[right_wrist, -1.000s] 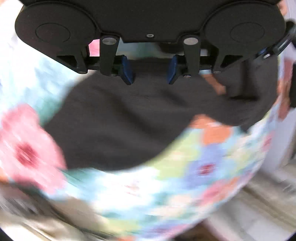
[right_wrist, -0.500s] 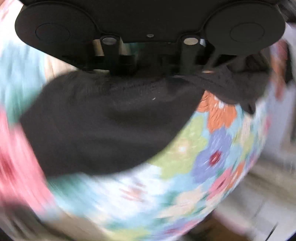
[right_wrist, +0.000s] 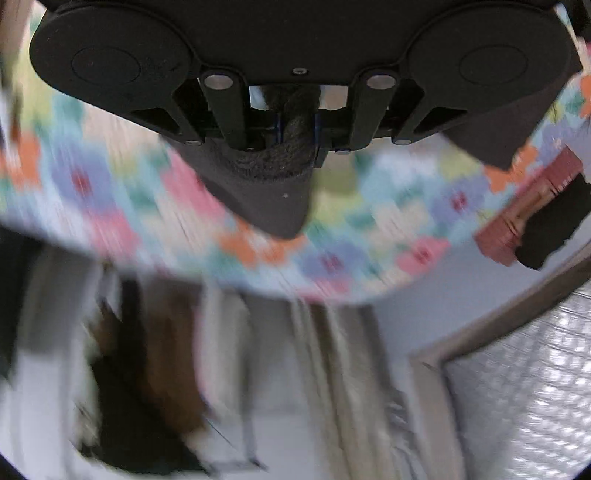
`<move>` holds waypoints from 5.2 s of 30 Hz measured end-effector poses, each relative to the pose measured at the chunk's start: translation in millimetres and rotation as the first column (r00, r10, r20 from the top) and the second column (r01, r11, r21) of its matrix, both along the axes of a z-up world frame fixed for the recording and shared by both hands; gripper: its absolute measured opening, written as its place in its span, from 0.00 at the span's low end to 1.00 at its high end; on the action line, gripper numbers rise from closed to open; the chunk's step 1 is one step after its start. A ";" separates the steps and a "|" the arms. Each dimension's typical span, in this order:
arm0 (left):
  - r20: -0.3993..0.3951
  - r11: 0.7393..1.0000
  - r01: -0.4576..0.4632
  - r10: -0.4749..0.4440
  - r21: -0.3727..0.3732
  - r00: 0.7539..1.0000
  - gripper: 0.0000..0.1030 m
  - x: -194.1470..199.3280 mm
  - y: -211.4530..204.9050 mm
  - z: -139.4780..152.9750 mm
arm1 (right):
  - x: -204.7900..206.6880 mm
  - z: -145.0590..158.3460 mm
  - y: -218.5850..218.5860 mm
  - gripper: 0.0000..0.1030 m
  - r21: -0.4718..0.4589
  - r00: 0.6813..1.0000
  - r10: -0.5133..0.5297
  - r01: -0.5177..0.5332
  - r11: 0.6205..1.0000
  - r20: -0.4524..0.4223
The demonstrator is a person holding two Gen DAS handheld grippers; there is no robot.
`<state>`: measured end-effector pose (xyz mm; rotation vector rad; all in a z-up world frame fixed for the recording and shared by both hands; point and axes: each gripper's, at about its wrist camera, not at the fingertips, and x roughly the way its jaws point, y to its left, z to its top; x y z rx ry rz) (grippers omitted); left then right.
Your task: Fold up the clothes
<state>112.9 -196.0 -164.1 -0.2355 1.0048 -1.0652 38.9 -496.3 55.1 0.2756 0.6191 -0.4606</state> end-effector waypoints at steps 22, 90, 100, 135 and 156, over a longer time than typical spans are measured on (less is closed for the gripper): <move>-0.028 0.994 -0.109 0.109 -0.005 0.994 0.85 33.5 27.0 -5.6 | 4.0 -103.6 86.3 0.42 0.292 0.962 0.267 -0.238 0.927 -0.063; 0.276 0.872 0.442 -0.486 0.208 0.829 0.66 -176.8 -313.7 75.7 | -281.0 -193.0 -50.7 0.05 -0.002 0.934 -0.347 0.348 0.937 -0.082; 0.328 0.911 0.296 -0.383 0.286 0.864 0.69 -83.2 -210.7 86.4 | -283.7 -210.5 -68.3 0.00 0.015 0.899 -0.402 0.411 0.912 -0.171; 0.386 0.982 -0.148 0.091 0.121 0.918 0.13 100.5 -143.5 108.3 | -66.0 -208.6 -17.0 0.20 -0.308 0.933 0.219 -0.306 0.901 -0.284; 0.170 0.944 -0.214 0.174 0.252 0.970 0.75 103.3 -98.1 24.2 | -83.6 -201.7 -134.0 0.66 0.029 0.979 -0.181 0.184 0.982 -0.095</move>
